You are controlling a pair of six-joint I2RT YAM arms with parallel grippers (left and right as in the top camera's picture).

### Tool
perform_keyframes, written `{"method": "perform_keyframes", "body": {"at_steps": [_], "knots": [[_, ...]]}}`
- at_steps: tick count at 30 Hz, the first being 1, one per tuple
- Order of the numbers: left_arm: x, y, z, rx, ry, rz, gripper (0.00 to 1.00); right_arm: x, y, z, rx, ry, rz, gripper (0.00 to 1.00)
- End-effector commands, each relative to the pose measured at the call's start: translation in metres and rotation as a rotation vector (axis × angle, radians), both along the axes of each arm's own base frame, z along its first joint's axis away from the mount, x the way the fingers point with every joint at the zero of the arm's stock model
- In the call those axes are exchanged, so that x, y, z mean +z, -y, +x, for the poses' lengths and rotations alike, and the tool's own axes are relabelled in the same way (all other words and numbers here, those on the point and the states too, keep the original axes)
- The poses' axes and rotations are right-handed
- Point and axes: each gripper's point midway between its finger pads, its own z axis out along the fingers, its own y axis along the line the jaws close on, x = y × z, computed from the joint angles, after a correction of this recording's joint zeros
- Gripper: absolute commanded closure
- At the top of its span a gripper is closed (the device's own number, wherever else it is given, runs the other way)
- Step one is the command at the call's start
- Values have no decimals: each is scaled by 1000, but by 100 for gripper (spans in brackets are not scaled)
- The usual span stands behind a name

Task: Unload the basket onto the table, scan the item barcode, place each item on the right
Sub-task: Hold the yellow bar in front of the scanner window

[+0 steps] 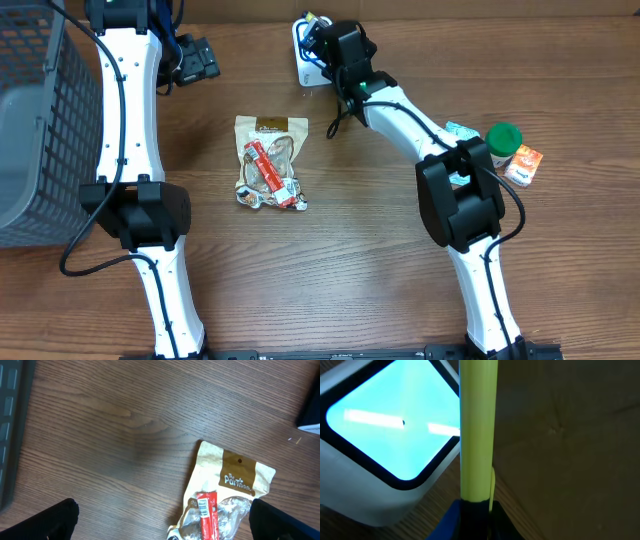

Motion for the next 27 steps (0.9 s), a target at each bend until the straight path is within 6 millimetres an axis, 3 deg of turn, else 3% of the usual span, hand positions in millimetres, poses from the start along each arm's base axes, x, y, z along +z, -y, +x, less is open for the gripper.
{"method": "perform_keyframes", "body": {"at_steps": [1, 5, 12, 23, 27], "knots": [[-3, 4, 1, 6, -3, -7, 0, -5, 3, 6, -25, 22, -25, 93], [-3, 4, 1, 6, -2, -7, 0, -19, 3, 8, -37, 20, -36, 94], [-3, 4, 1, 6, -2, -7, 0, -25, 11, 9, -43, 32, -148, 95], [-3, 4, 1, 6, -2, -7, 0, -22, -5, 5, -25, 49, -143, 96], [-3, 4, 1, 5, -2, -7, 0, -13, -14, 3, -76, 72, -18, 96]]}}
